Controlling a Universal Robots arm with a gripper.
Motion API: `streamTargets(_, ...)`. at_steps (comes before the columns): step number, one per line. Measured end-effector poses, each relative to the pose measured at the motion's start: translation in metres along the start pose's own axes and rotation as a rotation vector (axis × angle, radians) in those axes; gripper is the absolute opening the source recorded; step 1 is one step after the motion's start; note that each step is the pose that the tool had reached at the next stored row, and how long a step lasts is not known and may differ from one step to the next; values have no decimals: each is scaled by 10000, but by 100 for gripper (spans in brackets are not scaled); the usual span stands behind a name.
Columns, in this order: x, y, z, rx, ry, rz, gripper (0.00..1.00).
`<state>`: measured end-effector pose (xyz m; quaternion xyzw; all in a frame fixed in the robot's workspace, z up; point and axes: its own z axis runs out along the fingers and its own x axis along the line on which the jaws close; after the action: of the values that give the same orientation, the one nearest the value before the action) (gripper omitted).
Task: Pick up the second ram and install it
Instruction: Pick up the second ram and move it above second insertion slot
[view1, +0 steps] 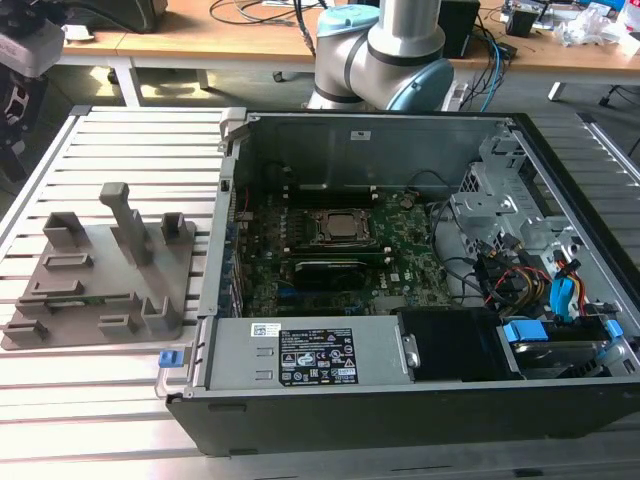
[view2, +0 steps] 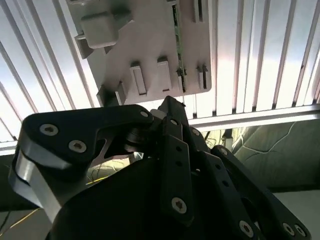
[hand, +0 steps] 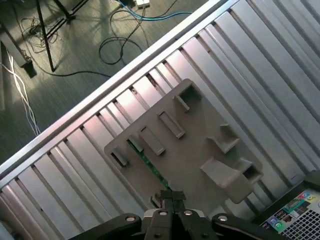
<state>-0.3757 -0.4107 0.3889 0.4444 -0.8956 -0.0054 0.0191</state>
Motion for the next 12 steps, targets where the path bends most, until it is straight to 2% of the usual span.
streamTargets(2, 0, 0, 0, 23, 21, -778, 11)
streamTargets(7, 0, 0, 0, 66, 60, -2236, 11)
streamTargets(9, 0, 0, 0, 78, 70, -2622, 11)
streamTargets(12, 0, 0, 0, 105, 95, -3556, 11)
